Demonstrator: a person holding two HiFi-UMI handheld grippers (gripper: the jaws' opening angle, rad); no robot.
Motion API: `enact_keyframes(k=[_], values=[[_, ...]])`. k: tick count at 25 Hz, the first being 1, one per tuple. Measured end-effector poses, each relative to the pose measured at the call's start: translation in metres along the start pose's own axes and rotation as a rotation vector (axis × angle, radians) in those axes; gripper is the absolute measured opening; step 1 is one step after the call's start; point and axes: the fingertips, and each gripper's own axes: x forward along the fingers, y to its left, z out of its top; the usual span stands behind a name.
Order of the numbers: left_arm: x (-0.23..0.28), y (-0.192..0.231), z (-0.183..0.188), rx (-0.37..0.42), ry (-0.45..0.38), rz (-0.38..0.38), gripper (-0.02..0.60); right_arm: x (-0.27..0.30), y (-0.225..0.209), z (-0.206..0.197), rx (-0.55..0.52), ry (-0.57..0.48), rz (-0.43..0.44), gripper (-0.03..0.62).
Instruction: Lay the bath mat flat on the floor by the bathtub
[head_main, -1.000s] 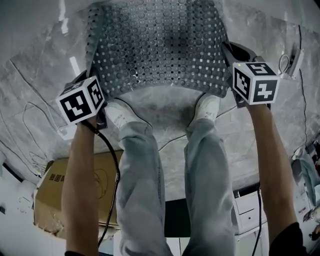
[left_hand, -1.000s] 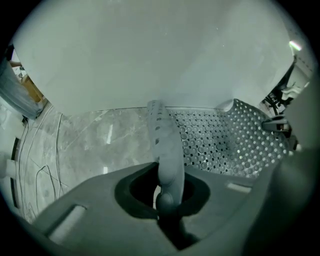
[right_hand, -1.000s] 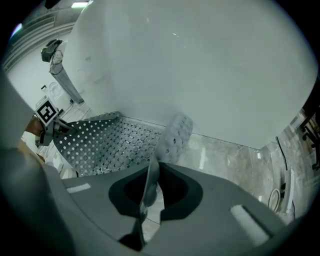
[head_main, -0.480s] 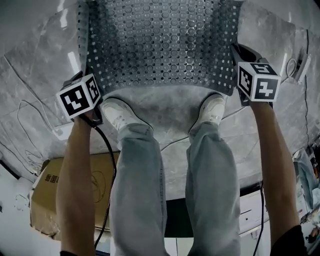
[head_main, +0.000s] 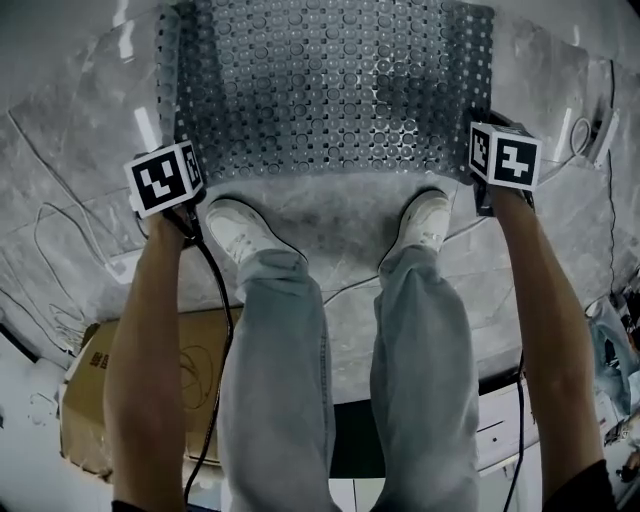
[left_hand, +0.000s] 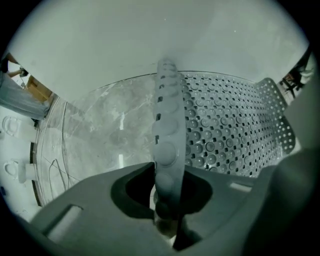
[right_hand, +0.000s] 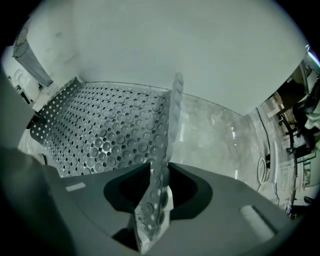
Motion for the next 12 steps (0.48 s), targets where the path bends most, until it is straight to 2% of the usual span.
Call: enact_keyframes(k=[2,6,9,12], values=[[-0.005,0.007,-0.002,0.008,0.012,0.023,0.071,0.000,0.001,-0.003,0.013,0.035,0.018,0.147],[-0.021,0.020,-0.011,-0.033,0.028,0.046,0.107,-0.016,0.004,0.004,0.058,0.027,0.031,0.173],[-0.035,0.024,-0.015,-0.052,0.032,0.039,0.107,-0.029,0.002,0.002,0.064,0.037,0.020,0.179],[-0.050,0.023,-0.016,-0.057,0.036,0.027,0.107,-0.040,-0.001,-0.006,0.099,0.059,0.011,0.158]])
